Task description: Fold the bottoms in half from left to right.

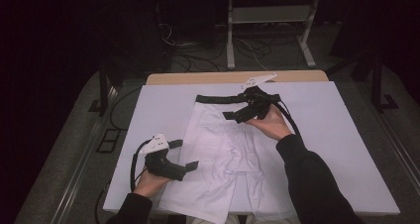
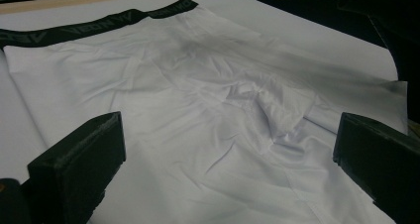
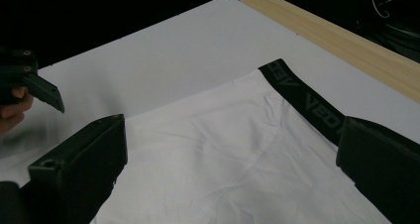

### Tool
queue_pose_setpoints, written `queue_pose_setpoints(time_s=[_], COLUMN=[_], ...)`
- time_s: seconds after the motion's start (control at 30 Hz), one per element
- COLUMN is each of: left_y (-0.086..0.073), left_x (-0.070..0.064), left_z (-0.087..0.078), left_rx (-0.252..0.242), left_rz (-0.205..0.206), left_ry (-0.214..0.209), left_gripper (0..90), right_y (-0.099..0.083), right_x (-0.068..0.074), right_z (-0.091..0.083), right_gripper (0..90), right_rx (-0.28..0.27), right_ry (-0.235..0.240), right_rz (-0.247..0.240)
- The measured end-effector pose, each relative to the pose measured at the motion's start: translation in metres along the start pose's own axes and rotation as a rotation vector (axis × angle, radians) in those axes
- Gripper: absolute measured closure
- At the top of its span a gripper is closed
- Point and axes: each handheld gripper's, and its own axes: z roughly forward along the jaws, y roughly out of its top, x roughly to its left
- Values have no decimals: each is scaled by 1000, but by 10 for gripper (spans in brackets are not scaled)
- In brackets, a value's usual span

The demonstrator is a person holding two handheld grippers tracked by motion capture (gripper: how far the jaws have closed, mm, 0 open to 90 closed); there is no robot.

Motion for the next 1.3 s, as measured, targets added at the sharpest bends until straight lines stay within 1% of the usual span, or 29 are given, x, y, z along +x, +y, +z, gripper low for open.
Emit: queue_pose_setpoints(time_s=[0.23, 0.27, 0.3, 0.37, 0.53, 0.8, 0.83, 0.87, 1.0, 1.13, 1.3], left_y=[0, 0, 0, 0, 0, 0, 0, 0, 0, 0, 0], left_x=[0, 1, 1, 1, 1, 1, 1, 1, 1, 0, 0], left_z=[0, 0, 0, 0, 0, -1, -1, -1, -1, -1, 0], left_rx=[3, 3, 3, 1, -2, -6, -8, -9, -8, -2, 0], left_rz=[-1, 0, 0, -2, -3, -5, -7, -6, -5, -1, -2], left_ry=[-3, -4, -4, -4, -7, -9, -10, -10, -9, -11, -15], left_gripper=[0, 0, 0, 0, 0, 0, 0, 0, 0, 0, 0], right_y=[6, 8, 8, 11, 17, 26, 28, 28, 35, 37, 39], right_x=[-3, -3, -3, -3, -1, -1, -1, -1, -3, -4, -5], right_z=[11, 15, 15, 21, 30, 43, 47, 47, 57, 64, 74], right_gripper=[0, 0, 0, 0, 0, 0, 0, 0, 0, 0, 0], right_rx=[-1, -2, -2, 7, 6, 8, 4, 4, 11, 14, 26], right_ry=[3, 1, 1, 1, 5, 6, 10, 10, 9, 8, 5], right_rz=[3, 5, 5, -3, 7, 3, 10, 10, 4, 17, 14])
